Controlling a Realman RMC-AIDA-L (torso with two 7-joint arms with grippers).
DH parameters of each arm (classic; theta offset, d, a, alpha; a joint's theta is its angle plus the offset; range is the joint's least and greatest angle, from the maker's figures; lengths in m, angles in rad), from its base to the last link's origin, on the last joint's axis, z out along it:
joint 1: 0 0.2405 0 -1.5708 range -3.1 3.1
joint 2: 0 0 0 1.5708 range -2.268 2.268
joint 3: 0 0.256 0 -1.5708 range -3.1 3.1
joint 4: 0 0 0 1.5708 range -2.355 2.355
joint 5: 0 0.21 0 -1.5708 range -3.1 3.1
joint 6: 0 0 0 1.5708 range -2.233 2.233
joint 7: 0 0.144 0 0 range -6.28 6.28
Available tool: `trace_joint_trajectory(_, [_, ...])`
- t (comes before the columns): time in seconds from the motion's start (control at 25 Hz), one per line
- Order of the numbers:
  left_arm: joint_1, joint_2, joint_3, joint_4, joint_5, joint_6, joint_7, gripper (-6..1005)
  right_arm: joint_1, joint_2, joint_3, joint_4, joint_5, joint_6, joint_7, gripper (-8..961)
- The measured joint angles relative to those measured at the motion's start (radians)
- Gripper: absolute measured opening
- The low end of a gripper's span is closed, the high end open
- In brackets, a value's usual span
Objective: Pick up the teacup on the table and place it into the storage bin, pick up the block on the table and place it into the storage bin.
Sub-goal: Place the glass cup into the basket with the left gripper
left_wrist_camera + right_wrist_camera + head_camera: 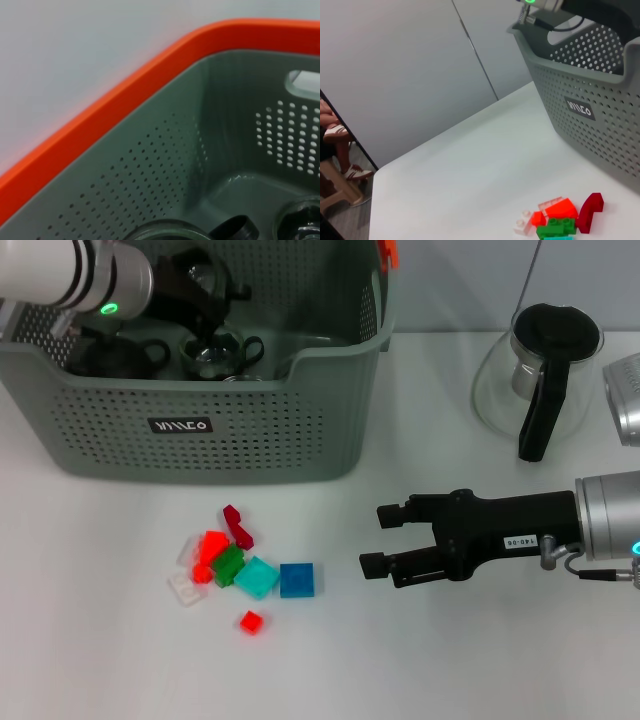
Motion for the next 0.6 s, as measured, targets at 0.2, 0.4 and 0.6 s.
trace_joint_trajectory(0.2, [0.005, -0.013, 0.025, -0.006, 0.022, -0.026, -0.002, 64, 0.001, 0.000, 0.000, 0.002, 0.000, 0.004, -0.010, 916])
trace_joint_trajectory(0.4, [0.005, -0.026, 0.036, -0.012, 0.042, -0.055, -0.003, 68, -0.002, 0.000, 0.001, 0.002, -0.004, 0.004, -0.011, 916])
trace_joint_trajectory(0.6, [0.004, -0.035, 0.036, -0.009, 0.061, -0.056, -0.006, 73, -0.002, 0.002, 0.007, 0.002, -0.012, 0.004, -0.011, 916])
